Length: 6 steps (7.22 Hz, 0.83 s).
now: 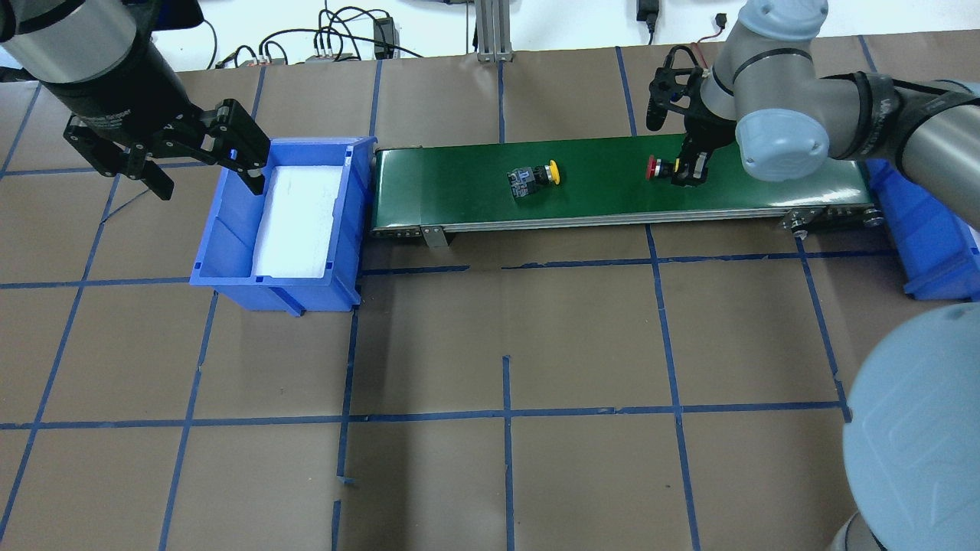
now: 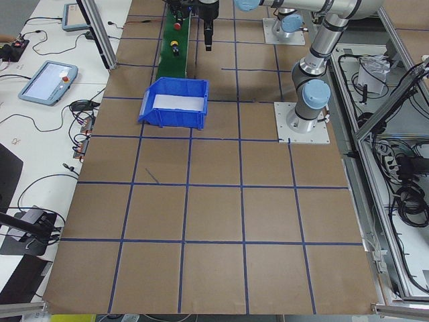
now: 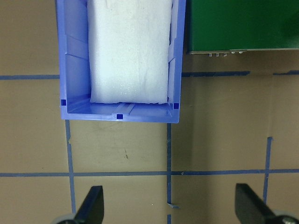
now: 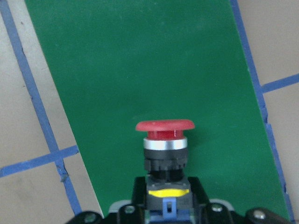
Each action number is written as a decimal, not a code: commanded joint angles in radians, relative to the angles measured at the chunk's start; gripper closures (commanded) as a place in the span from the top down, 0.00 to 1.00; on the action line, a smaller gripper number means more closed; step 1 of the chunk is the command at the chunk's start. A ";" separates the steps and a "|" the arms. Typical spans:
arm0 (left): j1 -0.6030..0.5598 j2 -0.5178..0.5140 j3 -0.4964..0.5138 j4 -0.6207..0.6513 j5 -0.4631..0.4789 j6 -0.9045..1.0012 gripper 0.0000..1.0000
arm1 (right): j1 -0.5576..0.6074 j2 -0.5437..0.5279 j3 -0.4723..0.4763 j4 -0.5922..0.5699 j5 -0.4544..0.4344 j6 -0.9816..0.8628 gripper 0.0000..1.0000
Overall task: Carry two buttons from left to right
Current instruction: 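Carry the red-capped button into the far blue bin with the right gripper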
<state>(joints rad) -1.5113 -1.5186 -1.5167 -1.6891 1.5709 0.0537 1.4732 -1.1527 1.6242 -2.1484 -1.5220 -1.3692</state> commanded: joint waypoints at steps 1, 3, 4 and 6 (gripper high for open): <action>0.002 0.000 0.000 0.002 -0.002 0.000 1.00 | -0.083 -0.071 -0.061 0.141 -0.049 -0.068 0.01; 0.000 0.000 0.000 0.002 -0.003 0.000 1.00 | -0.269 -0.117 -0.101 0.162 -0.076 -0.230 0.02; 0.000 0.000 0.000 0.002 -0.003 0.000 1.00 | -0.368 -0.117 -0.130 0.163 -0.073 -0.240 0.03; -0.009 -0.003 -0.003 -0.003 0.006 0.000 1.00 | -0.526 -0.111 -0.228 0.159 -0.078 -0.252 0.03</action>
<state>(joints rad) -1.5142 -1.5200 -1.5180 -1.6890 1.5704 0.0537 1.0519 -1.2666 1.4548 -1.9882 -1.5976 -1.6175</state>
